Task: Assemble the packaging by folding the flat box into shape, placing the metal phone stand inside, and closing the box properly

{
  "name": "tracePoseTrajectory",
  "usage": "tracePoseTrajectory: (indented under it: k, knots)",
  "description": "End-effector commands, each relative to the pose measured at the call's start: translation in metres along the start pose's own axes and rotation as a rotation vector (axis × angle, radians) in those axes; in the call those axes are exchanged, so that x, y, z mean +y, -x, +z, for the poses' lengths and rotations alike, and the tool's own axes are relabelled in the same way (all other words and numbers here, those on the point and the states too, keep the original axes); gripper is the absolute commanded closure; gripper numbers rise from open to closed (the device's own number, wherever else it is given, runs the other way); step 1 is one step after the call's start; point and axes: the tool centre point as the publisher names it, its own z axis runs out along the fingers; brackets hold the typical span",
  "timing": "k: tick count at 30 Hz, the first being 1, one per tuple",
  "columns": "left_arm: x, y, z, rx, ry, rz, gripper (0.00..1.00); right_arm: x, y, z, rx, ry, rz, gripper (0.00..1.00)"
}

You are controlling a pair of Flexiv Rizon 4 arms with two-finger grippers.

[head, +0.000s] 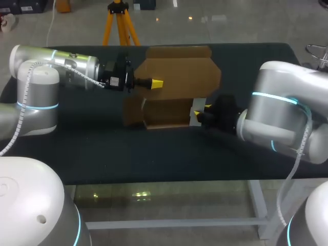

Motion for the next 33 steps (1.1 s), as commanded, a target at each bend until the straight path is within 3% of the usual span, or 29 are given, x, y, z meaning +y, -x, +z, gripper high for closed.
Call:
tracePoseTrajectory:
  k: [1,33]
  knots:
    - [0.002,0.0,0.003,0.004,0.003,0.0,1.0,0.001,-0.008,0.013,-0.192,-0.014,0.005,0.52]
    - [0.002,0.0,0.003,0.004,0.003,0.0,1.0,-0.006,0.011,0.006,-0.426,0.01,0.158,0.64]
